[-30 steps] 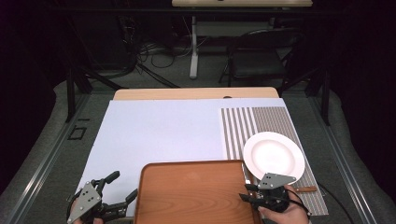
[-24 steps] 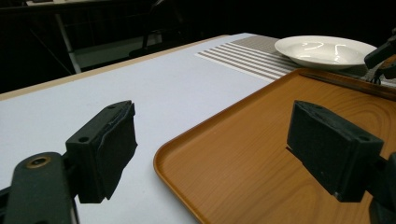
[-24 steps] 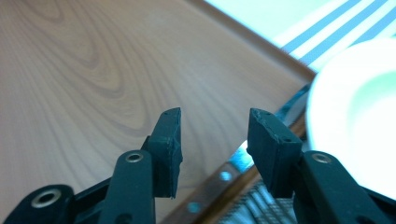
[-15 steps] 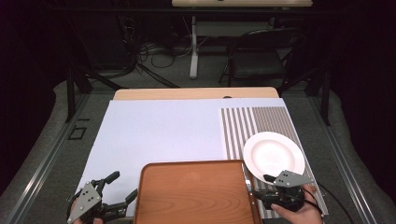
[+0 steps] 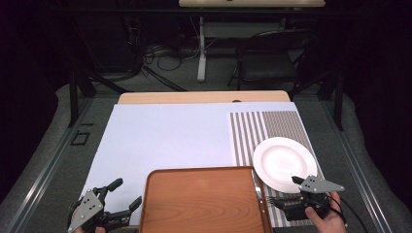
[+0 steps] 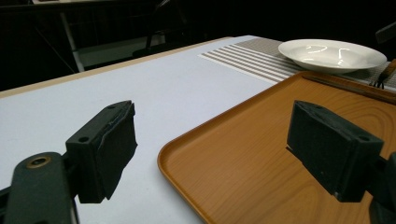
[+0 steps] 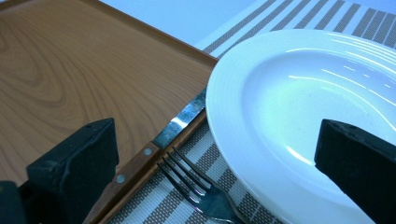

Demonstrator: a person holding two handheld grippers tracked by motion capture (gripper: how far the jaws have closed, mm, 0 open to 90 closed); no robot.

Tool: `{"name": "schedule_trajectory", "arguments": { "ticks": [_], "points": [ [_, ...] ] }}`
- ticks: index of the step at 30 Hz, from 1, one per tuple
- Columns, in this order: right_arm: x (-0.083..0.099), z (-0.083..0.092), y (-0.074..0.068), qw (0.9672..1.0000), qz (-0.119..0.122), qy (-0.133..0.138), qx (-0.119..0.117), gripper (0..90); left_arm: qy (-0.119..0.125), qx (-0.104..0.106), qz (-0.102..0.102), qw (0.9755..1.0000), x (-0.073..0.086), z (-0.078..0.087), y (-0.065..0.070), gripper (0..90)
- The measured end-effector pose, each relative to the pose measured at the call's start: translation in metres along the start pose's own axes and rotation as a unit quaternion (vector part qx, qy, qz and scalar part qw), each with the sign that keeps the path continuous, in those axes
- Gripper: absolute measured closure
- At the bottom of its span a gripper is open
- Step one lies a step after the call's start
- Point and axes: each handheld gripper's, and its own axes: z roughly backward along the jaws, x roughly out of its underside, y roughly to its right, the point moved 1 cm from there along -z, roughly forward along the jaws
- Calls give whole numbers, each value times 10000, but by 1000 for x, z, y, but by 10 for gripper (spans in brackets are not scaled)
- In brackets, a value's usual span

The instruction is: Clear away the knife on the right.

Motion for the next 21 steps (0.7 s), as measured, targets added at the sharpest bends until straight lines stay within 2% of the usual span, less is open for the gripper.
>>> {"name": "schedule_trajectory", "arguments": {
  "ticks": [2,10,18,21],
  "points": [
    [1,2,2,10000,-39,24,15,0,-3,7,-3,10000,0,0,0,158],
    [5,14,12,9992,-129,181,331,0,-19,-2,-9,10000,0,-1,0,158],
    [7,21,19,9987,-142,159,472,0,-9,0,-7,10000,0,-1,0,158],
    [8,24,22,9985,-77,91,533,0,-8,-1,-13,10000,0,-1,0,158]
  ]
}}
